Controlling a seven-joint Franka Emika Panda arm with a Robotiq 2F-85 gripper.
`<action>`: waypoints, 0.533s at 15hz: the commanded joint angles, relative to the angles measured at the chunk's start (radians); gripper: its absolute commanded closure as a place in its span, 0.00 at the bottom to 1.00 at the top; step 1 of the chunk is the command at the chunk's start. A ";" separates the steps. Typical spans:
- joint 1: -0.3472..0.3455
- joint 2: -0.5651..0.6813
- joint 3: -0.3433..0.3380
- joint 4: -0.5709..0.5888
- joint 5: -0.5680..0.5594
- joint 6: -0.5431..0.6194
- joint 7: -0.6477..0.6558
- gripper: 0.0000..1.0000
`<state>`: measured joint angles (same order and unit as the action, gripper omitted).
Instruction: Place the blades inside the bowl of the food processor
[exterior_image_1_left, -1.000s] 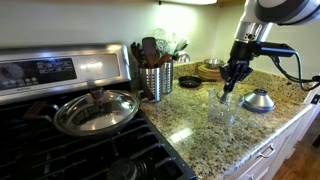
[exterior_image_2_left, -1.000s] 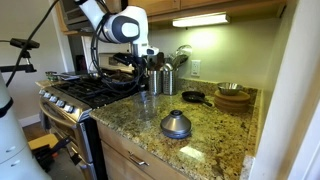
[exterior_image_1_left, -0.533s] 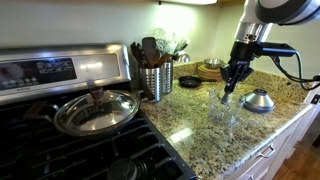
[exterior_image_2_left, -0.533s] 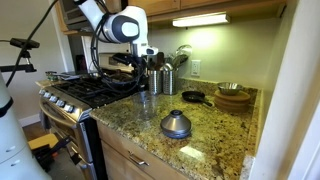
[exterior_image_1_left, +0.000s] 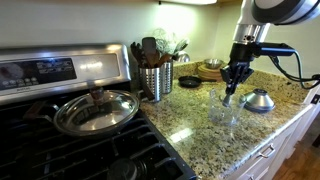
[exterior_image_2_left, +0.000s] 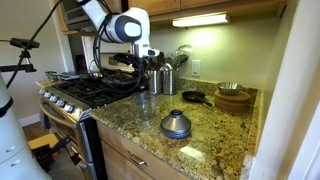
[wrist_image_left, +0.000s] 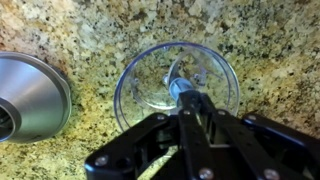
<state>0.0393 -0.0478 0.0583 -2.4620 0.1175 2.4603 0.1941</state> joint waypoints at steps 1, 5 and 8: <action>-0.006 0.064 -0.009 0.052 -0.040 -0.021 0.007 0.92; -0.002 0.129 -0.018 0.090 -0.079 -0.002 0.022 0.92; 0.003 0.160 -0.026 0.115 -0.110 -0.005 0.031 0.92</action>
<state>0.0385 0.0844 0.0453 -2.3796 0.0475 2.4628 0.1986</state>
